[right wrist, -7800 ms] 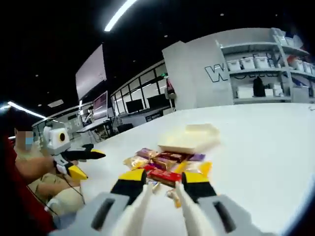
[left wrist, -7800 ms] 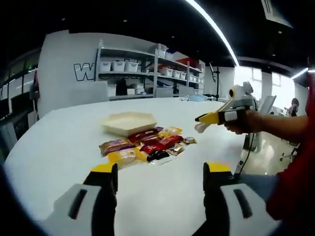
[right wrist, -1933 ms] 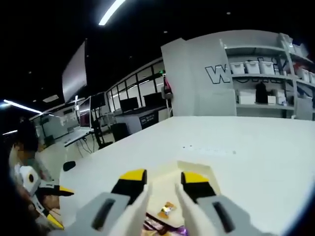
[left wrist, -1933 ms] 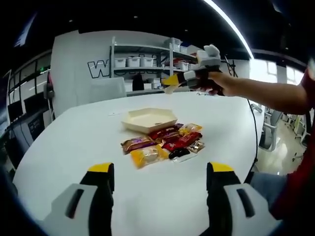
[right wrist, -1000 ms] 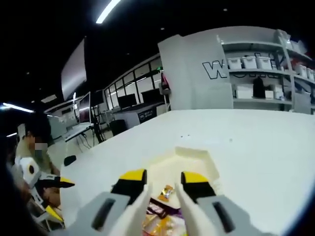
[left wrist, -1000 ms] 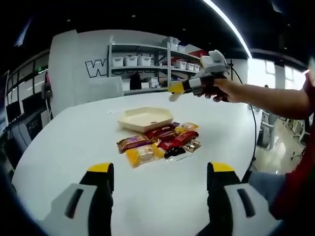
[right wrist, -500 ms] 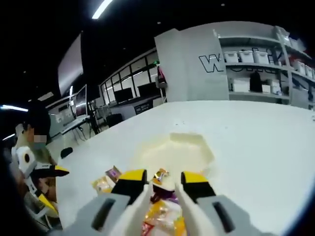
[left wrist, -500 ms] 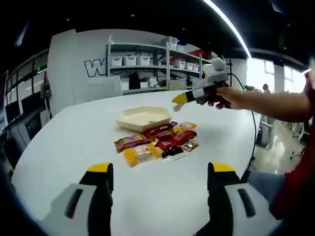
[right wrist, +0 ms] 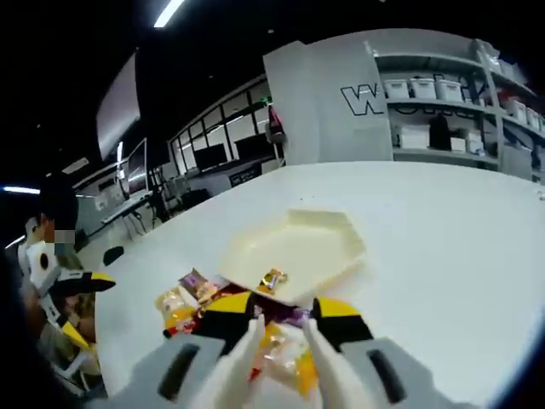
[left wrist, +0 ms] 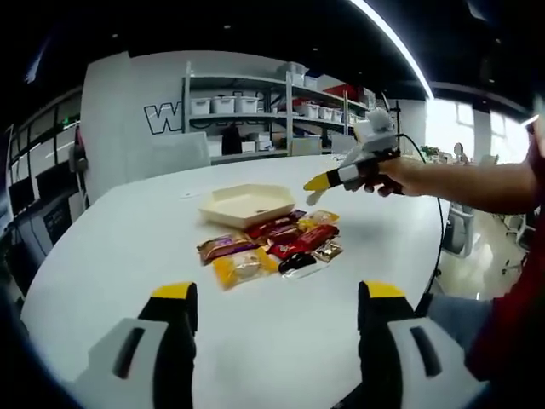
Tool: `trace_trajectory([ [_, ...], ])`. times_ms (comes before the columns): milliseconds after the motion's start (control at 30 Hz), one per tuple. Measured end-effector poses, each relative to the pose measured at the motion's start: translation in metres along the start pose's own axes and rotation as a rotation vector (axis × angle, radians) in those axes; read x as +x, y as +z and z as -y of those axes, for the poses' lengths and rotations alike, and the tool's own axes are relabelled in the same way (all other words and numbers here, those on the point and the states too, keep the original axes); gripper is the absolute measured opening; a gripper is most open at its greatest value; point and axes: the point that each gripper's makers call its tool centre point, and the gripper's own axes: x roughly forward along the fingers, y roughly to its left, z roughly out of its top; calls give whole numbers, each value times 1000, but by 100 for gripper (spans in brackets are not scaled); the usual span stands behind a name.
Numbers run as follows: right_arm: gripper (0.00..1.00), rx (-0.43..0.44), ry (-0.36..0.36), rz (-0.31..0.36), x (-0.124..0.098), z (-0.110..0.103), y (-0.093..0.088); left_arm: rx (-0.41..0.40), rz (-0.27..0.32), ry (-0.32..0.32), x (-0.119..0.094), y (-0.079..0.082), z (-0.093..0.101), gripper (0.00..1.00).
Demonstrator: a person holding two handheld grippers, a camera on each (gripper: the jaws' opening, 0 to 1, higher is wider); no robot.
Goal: Place the target food into the container with the food tongs after gripping and lifting it, then release it inside without dropping or visibly crushing the food.
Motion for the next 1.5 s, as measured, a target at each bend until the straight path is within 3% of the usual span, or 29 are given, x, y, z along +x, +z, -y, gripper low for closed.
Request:
trace_trajectory([
  [533,21,50,-24,-37,-11,11,-19,-1,7,8,-2,2,1,76],
  [1067,21,116,-41,-45,-37,6,-30,8,5,-11,2,2,9,75],
  [1167,21,108,-45,-43,-38,6,-30,10,7,-14,3,3,10,75],
  [1333,23,63,-51,13,-33,4,-11,7,17,-12,3,6,9,75],
  [1500,24,-15,-65,-9,-17,2,-14,7,13,-7,2,4,7,76],
])
